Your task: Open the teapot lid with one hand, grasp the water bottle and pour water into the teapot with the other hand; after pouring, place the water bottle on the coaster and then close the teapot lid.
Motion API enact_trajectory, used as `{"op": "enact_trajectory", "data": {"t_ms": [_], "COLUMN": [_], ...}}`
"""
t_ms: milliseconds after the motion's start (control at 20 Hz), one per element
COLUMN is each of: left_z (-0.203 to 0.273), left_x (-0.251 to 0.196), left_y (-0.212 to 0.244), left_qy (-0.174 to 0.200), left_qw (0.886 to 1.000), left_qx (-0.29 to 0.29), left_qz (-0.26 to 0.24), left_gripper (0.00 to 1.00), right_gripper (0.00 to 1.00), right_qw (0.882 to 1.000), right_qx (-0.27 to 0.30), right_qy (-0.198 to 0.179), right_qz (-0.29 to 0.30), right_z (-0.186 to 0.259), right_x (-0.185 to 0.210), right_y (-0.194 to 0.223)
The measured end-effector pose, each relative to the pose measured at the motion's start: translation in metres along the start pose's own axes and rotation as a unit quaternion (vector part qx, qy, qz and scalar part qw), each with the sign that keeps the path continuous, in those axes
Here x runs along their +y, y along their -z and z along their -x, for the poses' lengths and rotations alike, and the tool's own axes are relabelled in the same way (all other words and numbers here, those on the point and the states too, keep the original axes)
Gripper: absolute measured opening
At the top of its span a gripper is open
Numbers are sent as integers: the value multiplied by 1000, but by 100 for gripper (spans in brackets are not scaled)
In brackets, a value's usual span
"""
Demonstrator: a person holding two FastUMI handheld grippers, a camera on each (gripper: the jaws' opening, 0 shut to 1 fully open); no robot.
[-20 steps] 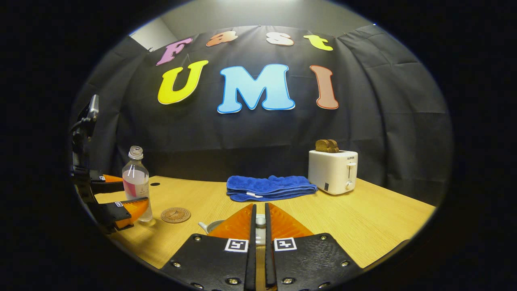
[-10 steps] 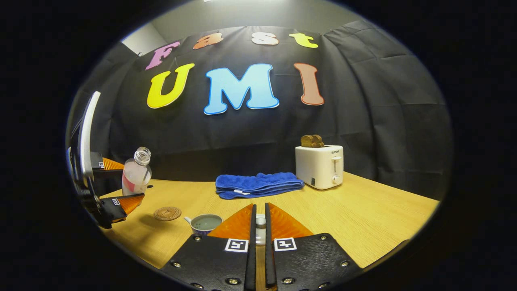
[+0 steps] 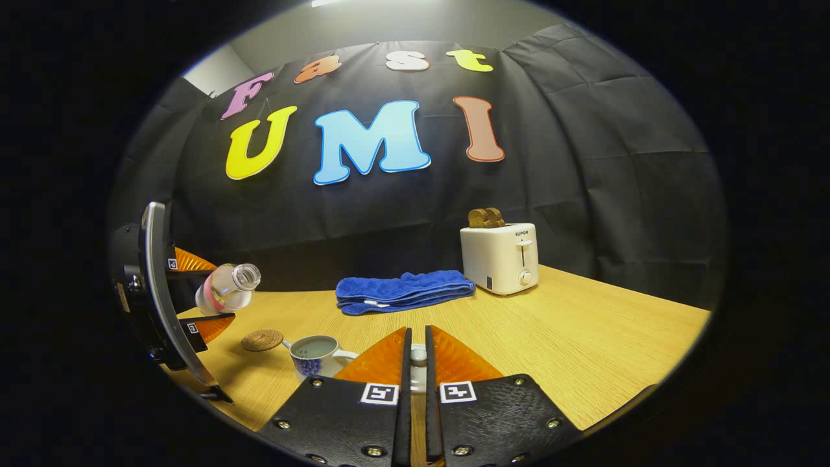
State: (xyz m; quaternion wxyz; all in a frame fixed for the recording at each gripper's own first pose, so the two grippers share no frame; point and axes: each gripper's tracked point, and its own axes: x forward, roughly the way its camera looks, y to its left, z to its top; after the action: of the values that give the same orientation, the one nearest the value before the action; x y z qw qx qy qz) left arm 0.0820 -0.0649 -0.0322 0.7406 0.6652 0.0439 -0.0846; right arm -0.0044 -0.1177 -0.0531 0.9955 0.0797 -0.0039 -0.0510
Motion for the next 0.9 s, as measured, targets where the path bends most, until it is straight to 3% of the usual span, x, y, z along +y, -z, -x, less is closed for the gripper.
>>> {"op": "enact_trajectory", "data": {"t_ms": [500,900], "left_z": [-2,-5], "left_x": [17,26], "left_y": [-7,-14], "left_qy": [-9,-18], "left_qw": [992,978], "left_qx": [13,18], "left_qz": [-126,-205], "left_gripper": [84,84], "right_gripper": [9,9], "right_qw": [1000,1000], "right_qx": [-8,-11], "right_qy": [5,6], "right_qz": [-10,-17], "right_z": [6,7], "right_x": [-7,-12], "right_y": [-1,-1]}}
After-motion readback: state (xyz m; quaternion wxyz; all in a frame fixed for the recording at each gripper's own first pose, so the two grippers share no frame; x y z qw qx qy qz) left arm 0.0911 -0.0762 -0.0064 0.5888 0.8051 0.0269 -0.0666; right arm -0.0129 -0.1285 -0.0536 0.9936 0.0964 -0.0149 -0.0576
